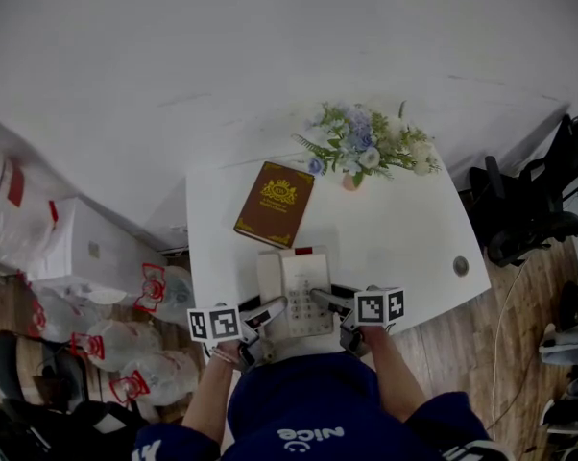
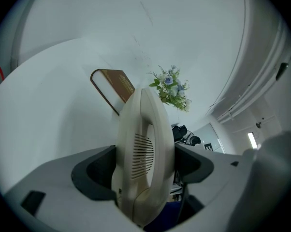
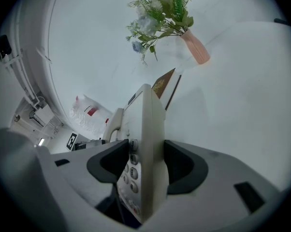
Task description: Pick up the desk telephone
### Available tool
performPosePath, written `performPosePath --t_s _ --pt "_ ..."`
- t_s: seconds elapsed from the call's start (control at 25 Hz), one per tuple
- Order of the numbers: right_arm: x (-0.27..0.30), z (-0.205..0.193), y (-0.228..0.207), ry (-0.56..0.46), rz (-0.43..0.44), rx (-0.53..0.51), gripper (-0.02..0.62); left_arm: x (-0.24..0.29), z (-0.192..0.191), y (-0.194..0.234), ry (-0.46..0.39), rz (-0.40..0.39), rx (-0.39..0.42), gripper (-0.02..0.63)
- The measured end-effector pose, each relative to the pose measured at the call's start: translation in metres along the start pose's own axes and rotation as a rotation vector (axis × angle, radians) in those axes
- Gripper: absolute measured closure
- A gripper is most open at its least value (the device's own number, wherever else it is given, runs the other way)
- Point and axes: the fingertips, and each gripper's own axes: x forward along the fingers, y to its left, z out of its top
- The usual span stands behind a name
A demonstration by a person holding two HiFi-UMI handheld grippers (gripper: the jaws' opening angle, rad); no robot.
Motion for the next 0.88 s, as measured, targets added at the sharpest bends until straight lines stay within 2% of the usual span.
performPosePath --t_s 0.4,0.6,0.88 --pt "-0.008 0.017 0.029 -0.065 0.042 -0.053 0.348 -0.017 0.021 -0.028 -0.042 -0.013 0.086 0.225" --pt "-0.015 0.027 0.044 -0.099 0.050 -0.095 0.350 -0.025 0.028 -0.042 -0.085 -0.052 0.108 0.225" --pt "-0.025 0.039 0.067 -0.151 0.068 -0.153 0.350 -0.038 0.038 -0.056 -0.139 -0.052 0.160 0.225"
